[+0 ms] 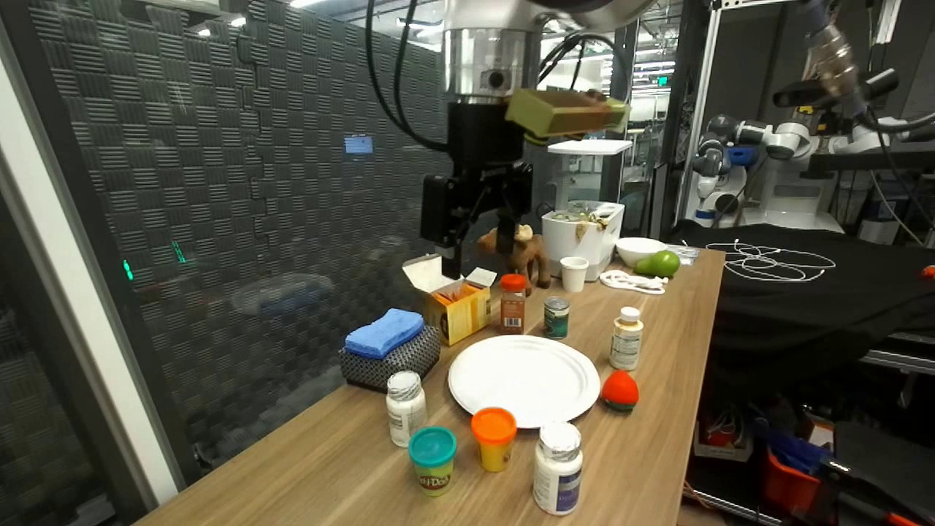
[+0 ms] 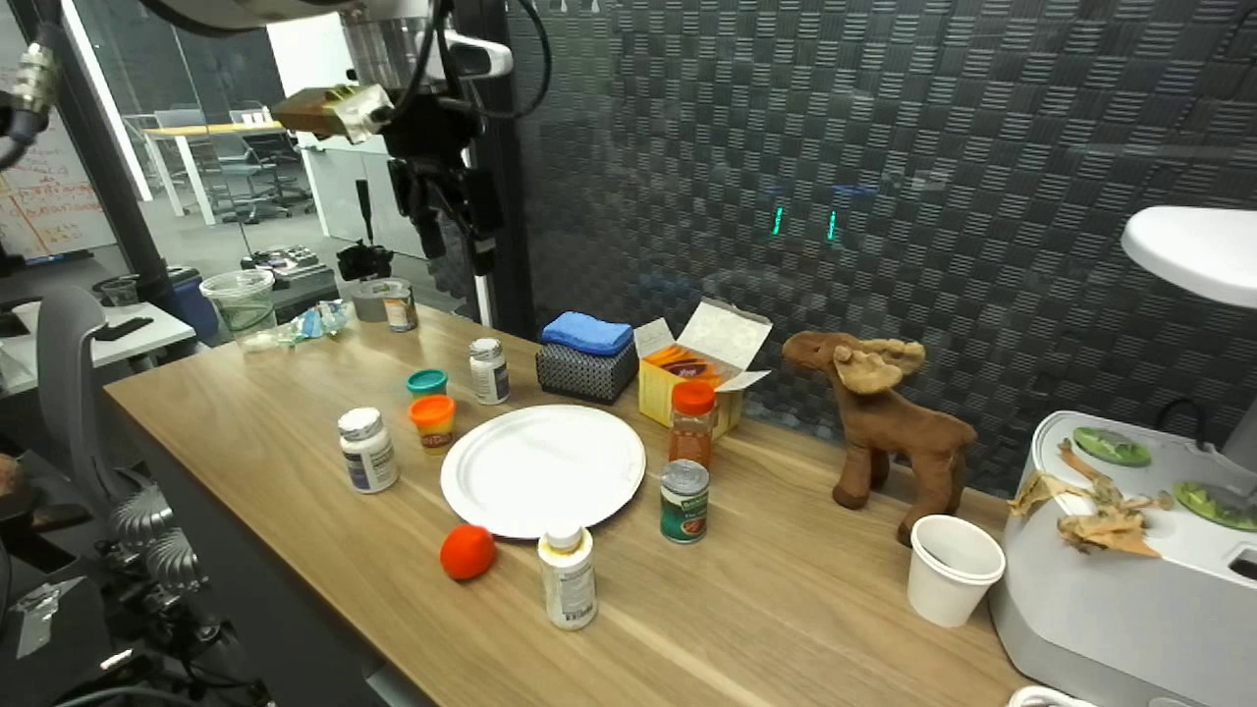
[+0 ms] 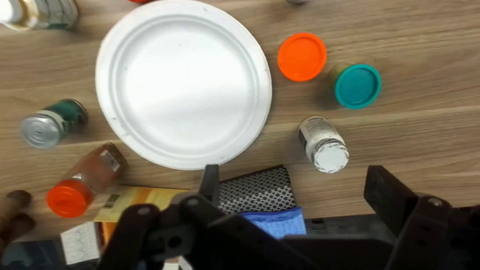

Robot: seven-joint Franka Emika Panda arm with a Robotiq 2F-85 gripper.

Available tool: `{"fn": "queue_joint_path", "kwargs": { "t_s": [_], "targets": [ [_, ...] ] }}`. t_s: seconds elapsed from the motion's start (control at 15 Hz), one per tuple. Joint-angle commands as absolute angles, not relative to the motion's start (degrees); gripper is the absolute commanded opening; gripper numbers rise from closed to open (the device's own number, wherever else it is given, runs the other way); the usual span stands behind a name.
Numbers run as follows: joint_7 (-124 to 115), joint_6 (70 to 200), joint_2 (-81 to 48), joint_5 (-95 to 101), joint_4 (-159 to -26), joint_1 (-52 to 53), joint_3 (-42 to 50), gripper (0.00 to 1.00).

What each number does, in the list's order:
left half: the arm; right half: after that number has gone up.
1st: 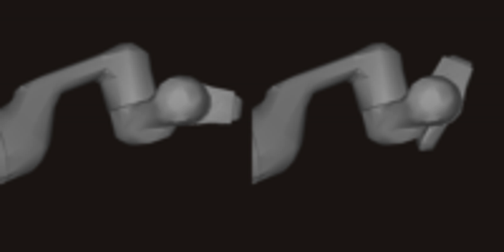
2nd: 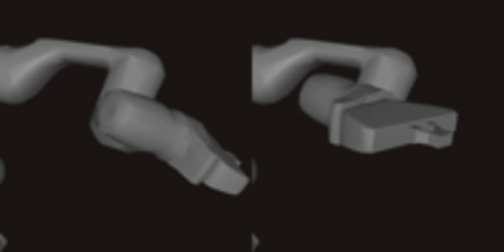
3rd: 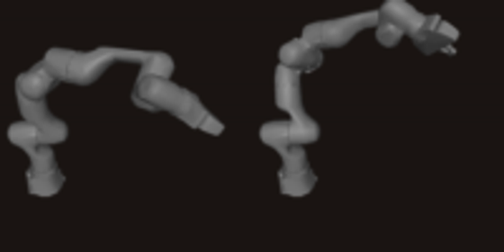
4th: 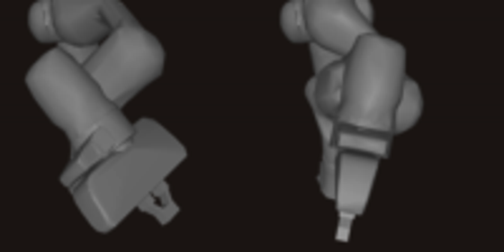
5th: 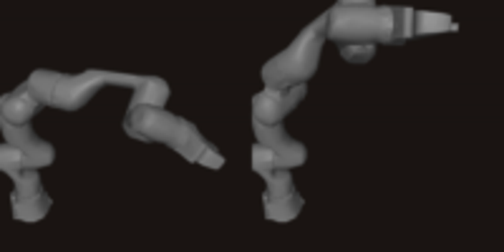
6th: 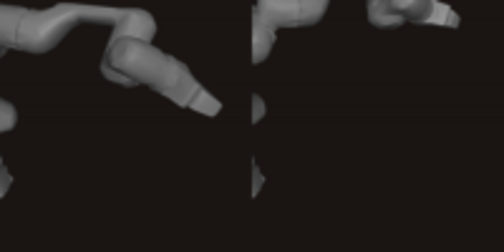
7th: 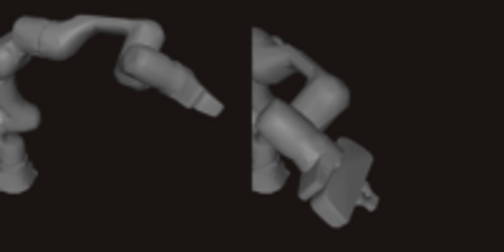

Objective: Pick up all the smaller bottles and the orange object, and put them in the plate

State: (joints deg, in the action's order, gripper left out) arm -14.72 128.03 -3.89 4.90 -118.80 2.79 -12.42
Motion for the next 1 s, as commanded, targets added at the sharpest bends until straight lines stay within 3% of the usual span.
{"fn": "queue_joint_path", "kwargs": {
  "t_s": [0.0,0.93],
  "targets": [
    [-12.37,127.53,-13.13,4.41,-109.47,6.65,-11.30,1.00],
    [-9.16,126.80,-28.73,6.50,-97.39,12.45,-8.63,1.00]
  ]
}}
